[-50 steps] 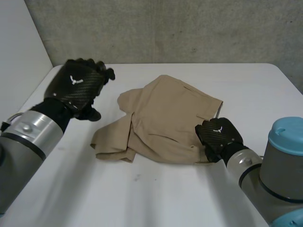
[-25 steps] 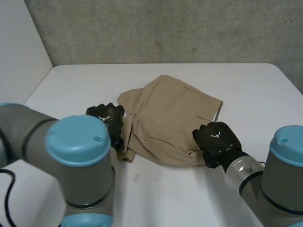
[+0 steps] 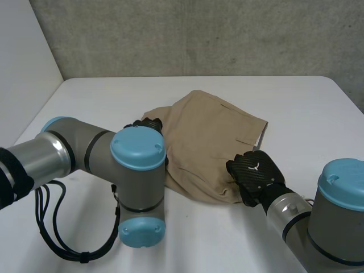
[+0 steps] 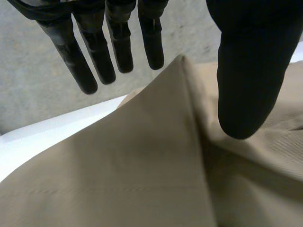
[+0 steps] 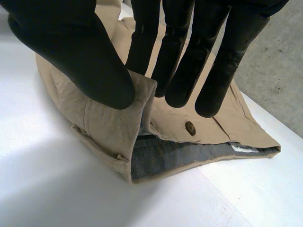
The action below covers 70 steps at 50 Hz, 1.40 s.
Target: Fold the shorts.
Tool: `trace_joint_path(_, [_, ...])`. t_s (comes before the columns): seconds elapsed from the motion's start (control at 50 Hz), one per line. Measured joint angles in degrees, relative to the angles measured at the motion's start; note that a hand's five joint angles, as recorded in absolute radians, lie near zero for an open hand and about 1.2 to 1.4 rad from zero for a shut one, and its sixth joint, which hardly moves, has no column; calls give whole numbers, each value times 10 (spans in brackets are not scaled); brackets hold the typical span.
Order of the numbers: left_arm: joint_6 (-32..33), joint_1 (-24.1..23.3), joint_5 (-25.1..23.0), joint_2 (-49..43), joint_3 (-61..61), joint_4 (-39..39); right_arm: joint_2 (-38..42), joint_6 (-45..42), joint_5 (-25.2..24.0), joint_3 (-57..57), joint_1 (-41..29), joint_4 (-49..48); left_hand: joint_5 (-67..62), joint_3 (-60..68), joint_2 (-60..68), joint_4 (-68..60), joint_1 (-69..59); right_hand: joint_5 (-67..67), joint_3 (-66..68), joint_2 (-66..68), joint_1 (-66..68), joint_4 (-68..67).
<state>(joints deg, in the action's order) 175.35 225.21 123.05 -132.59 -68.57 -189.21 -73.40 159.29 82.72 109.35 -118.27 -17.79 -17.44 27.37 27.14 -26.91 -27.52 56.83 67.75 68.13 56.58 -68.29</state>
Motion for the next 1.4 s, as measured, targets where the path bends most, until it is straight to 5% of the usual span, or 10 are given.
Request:
trace_joint_path(0.26, [7,72,39,35,-42,72,1,-1,0,-3,3,0,-60,63,66,-71,-64,0,0,0,0,0])
trace_joint_path(0.32, [7,91,12,64,-76,83,1,-1,0,-6,3,0,-87,91,99,-99,-97,0,0,0,0,0])
trace_joint_path(0.44, [7,118,-84,116,-138,86,2,-1,1,-11,5,1,-350,355,360,-362,-362,0,0,0,0,0])
trace_joint_path(0.56, [8,136,-163,158,-184,84,1,2,3,-23,8,5,-382,405,413,-414,-373,0,0,0,0,0])
trace_joint_path(0.7, [42,144,-198,181,-217,84,-1,8,4,-47,9,32,-382,406,413,-414,-373,-3,-7,-7,-3,5])
trace_joint_path(0.74, [68,144,-205,185,-227,84,-1,12,3,-64,9,64,-382,406,413,-414,-373,-35,-48,-60,-34,53])
trace_joint_path(0.82, [119,144,-211,188,-241,83,-3,38,0,-104,13,172,-382,406,413,-415,-373,-403,-427,-435,-368,429])
trace_joint_path(0.96, [143,144,-213,191,-245,82,-32,81,-7,-122,16,274,-382,406,413,-415,-373,-507,-525,-516,-418,516])
trace_joint_path(1.16, [140,149,-214,195,-243,82,-68,85,22,-20,-12,136,-382,406,413,-415,-373,-507,-526,-516,-418,516])
trace_joint_path(1.4, [140,161,-214,195,-242,82,22,84,104,-3,-63,47,-382,407,414,-415,-373,-476,-484,-495,-404,497])
